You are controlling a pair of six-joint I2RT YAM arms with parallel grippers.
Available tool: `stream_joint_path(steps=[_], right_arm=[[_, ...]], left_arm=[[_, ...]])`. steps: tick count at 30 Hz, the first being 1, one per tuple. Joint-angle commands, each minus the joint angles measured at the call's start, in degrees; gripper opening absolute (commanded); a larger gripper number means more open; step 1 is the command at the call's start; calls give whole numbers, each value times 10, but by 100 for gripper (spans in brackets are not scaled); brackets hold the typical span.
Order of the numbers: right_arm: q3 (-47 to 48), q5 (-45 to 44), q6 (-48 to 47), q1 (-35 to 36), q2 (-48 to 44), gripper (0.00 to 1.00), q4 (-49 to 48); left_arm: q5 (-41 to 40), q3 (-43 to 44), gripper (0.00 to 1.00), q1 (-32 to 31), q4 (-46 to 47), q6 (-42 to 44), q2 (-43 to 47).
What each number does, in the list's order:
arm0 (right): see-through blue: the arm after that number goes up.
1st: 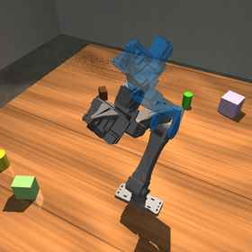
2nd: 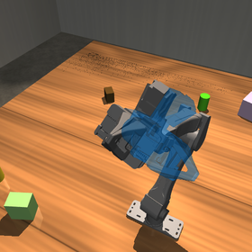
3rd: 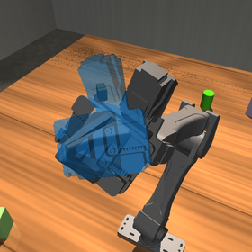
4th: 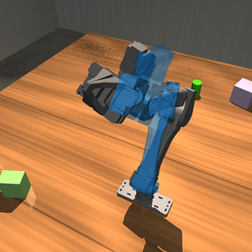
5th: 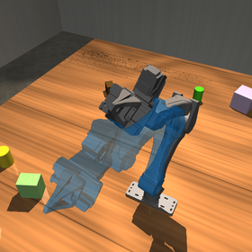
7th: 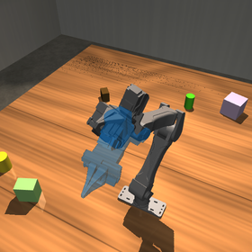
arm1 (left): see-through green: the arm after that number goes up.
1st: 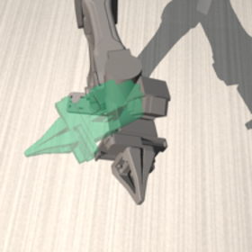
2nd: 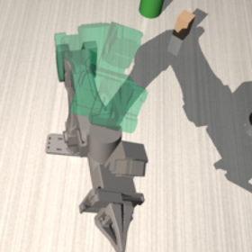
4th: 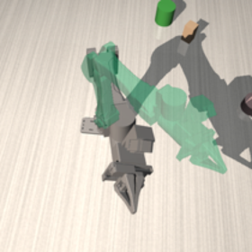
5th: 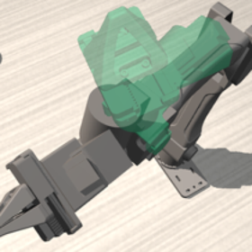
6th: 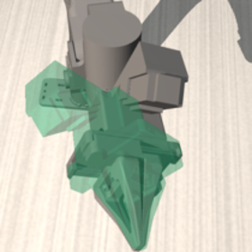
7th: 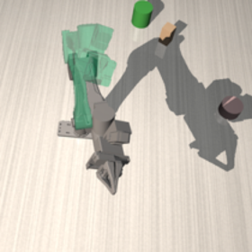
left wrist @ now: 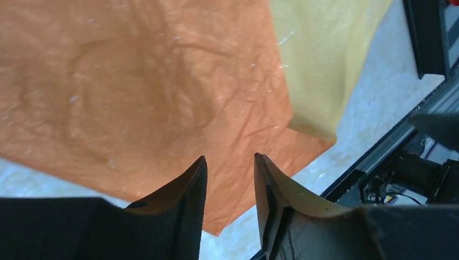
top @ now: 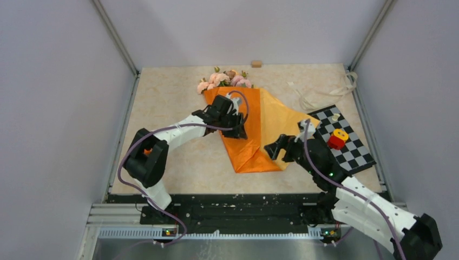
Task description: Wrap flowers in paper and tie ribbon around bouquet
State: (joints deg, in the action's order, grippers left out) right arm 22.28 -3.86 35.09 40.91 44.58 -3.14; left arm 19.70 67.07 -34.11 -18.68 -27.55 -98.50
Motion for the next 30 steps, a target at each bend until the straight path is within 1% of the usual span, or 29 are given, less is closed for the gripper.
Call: stream_joint_path(steps=[1,3,5,7,9,12,16,20,22,26,30], right_arm=[[-10,-89,23,-76,-74,99,204],[-17,-90,35,-113,-79,99,231],[-28,-92,41,-145,-65,99,226],[-38,-79,49,-181,-41,99,196],[-46,-62,54,-212,-9,97,164],[-62,-34,57,-242,41,94,101],[-84,11,49,-248,99,89,-2],[-108,75,50,-249,125,85,-108],[-119,94,50,-249,126,81,-155],[-138,114,53,-249,116,76,-213],[-149,155,52,-249,99,71,-270]], left_arm=[[23,11,41,-29,68,3,-20],[27,21,40,-40,67,4,-39],[30,31,40,-48,67,5,-61],[36,42,38,-56,62,9,-81],[26,50,37,-62,55,10,-95],[26,53,36,-65,56,9,-108],[14,51,35,-66,51,11,-113],[16,49,35,-68,51,11,-120],[16,51,35,-69,50,11,-125],[15,53,34,-69,48,10,-131],[13,51,33,-69,47,7,-134]])
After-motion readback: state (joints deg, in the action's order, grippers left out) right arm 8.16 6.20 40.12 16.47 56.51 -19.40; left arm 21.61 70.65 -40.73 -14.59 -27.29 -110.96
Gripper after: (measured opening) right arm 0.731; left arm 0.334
